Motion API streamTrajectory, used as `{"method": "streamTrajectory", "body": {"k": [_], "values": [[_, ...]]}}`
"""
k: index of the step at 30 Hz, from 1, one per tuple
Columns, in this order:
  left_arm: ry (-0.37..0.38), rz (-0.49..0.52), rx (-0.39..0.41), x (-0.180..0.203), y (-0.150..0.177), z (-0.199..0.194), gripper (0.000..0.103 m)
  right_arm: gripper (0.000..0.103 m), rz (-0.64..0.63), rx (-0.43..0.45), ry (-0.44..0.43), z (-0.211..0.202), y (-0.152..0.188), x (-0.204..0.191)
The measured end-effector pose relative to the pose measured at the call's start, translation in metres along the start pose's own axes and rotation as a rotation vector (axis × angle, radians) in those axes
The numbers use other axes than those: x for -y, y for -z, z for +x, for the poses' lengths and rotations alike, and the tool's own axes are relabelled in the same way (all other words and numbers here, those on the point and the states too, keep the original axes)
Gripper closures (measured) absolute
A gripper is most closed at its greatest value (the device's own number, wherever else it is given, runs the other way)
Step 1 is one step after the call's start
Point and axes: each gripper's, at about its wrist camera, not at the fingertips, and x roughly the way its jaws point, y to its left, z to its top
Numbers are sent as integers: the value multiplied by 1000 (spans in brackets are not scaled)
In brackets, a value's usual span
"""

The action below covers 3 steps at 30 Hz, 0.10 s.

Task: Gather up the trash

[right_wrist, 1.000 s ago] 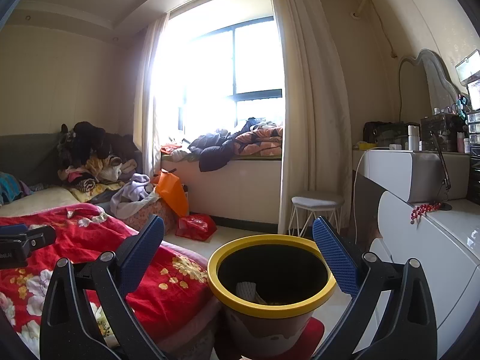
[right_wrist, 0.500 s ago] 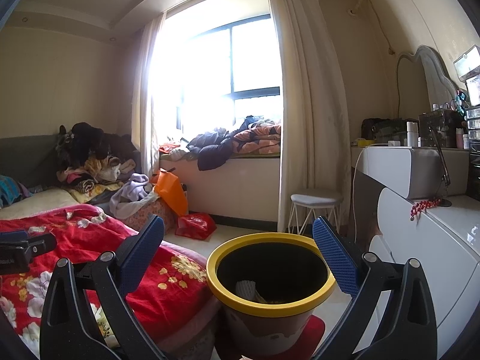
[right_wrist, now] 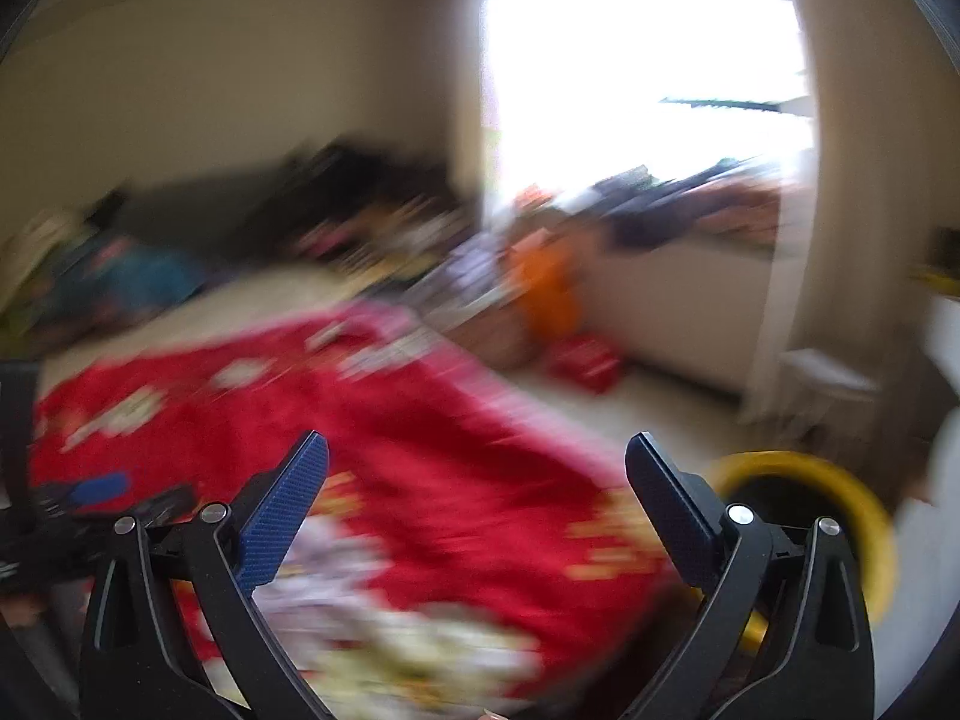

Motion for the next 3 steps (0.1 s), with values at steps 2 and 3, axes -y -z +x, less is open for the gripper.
{"method": "streamTrajectory", "body": {"k": [2,3], "values": [[-169,-91,-20,-57,-3,16,10,6,-78,-148,-127,55,-11,-54],[-255,-137,-34,-86,-4,24,11,6,-106,-184,-159,76,-10,-78]]}}
